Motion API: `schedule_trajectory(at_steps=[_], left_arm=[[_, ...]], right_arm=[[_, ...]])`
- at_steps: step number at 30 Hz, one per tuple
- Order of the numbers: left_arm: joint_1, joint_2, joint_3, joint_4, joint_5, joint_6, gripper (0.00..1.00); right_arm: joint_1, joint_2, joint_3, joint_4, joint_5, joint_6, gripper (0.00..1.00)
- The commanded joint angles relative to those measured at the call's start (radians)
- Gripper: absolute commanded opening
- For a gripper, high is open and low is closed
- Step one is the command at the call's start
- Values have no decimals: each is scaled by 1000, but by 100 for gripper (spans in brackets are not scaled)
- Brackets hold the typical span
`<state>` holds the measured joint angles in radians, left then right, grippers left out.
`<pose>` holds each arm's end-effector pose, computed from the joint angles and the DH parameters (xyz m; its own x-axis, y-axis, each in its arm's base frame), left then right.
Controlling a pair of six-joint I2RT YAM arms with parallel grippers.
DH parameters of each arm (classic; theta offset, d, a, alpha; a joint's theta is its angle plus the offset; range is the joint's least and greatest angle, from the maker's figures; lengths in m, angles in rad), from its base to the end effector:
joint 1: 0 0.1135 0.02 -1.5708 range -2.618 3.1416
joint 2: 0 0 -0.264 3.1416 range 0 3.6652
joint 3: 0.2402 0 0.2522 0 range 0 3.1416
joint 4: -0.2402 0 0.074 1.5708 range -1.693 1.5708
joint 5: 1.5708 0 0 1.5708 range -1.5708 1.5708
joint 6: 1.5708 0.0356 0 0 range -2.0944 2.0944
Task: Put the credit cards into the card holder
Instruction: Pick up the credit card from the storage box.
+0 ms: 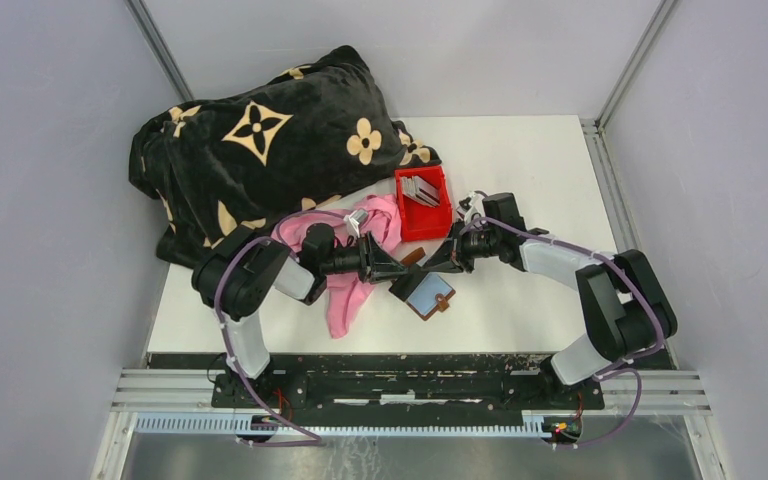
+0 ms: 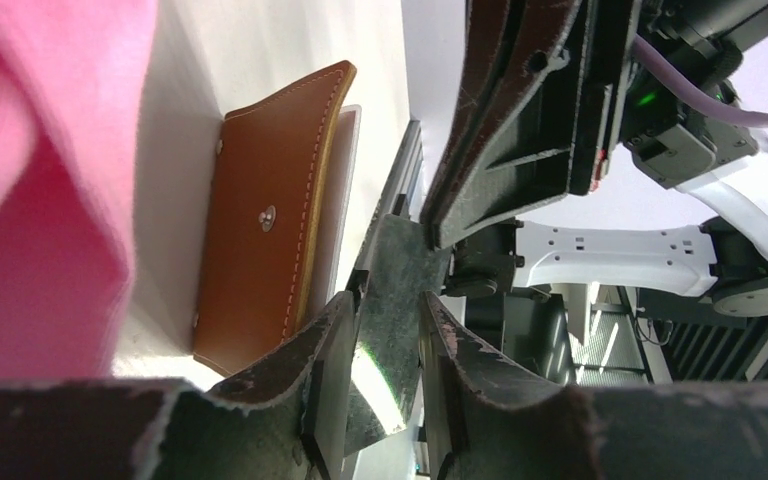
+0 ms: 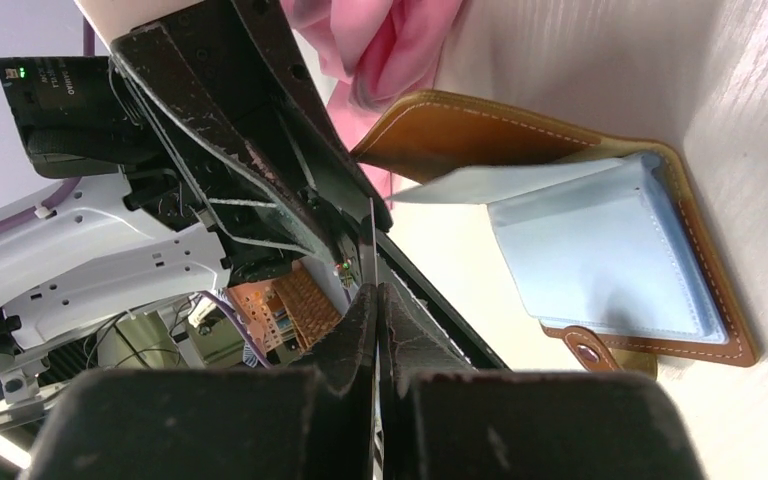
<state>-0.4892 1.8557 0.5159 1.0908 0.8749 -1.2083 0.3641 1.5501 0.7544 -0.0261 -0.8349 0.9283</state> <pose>0.2542 -0.1663 0.1183 -0.9727 -0.1612 -0.1668 0.1363 0.1850 -0.9732 0.2667 0.1299 0.1727 -0.9790 0.2020 0.0266 0.1221 0.4769 0.8704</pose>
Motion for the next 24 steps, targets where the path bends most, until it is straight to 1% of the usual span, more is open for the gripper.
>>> schedule_trajectory(at_steps=[1, 10, 13, 20, 23, 24], left_arm=[[2, 22, -2, 138, 67, -72, 36], [5, 59, -13, 214, 89, -117, 24], [5, 74, -14, 240, 93, -129, 17], [5, 91, -15, 256, 93, -130, 5], [5, 92, -15, 242, 86, -119, 3], [5, 91, -15, 234, 84, -110, 3]], right_arm=[[-7, 25, 11, 93, -32, 17, 1], [-7, 53, 19, 118, -30, 29, 1], [-7, 56, 20, 119, -29, 29, 1], [-7, 53, 19, 96, -22, 8, 1], [-7, 50, 24, 60, -6, -18, 1], [-7, 51, 27, 51, -2, -25, 3]])
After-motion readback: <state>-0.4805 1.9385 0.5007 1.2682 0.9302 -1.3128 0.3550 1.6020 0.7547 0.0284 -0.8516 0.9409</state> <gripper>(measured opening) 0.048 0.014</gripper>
